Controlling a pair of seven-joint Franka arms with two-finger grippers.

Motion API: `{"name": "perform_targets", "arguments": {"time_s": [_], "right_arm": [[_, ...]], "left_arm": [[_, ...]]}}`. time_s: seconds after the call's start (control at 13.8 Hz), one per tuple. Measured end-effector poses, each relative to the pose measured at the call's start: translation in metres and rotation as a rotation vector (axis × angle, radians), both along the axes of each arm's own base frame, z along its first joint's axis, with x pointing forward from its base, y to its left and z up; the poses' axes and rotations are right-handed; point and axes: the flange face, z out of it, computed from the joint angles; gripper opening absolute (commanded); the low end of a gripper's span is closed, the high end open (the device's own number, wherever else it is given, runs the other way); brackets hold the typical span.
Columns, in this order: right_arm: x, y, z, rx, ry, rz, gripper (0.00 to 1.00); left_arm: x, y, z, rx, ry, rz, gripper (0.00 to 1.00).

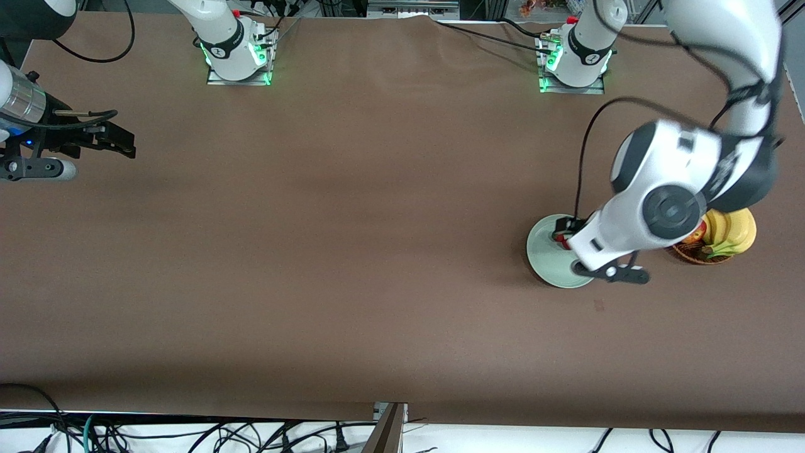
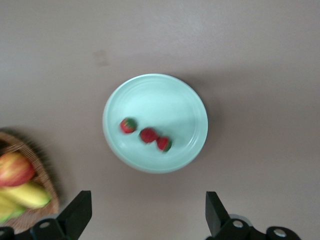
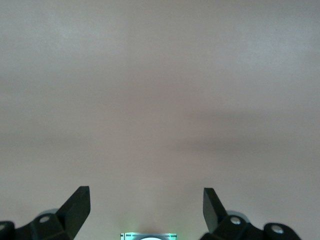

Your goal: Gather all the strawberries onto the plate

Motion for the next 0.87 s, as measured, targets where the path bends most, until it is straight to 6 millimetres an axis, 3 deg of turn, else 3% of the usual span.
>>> {"name": "perform_targets", "arguments": {"time_s": [0.22,0.36,0.51,0.72,0.87], "right_arm": [[0.001,0.000,0.002,0.001,-0.004,0.001,1.00],[0.001,0.001,0.002,0.001,-0.004,0.001,1.00],[0.001,0.001,0.001,0.001,-0.004,0.001,1.00],[0.001,0.001,0.001,0.001,-0.003,0.001,1.00],[0.001,0.001,0.000,0.001,0.000,0.002,1.00]], "left_arm": [[-0.031,0.010,0.086,0.011,-0.067,0.016,1.00],[-0.049,0.024,0.125,-0.011,-0.110,0.047,1.00],[-0.066,0.053,0.139,-0.017,-0.145,0.098,1.00],[-0.079,0.105,0.132,-0.022,-0.201,0.156,1.00],[-0.084,0.105,0.125,-0.038,-0.233,0.132,1.00]]}}
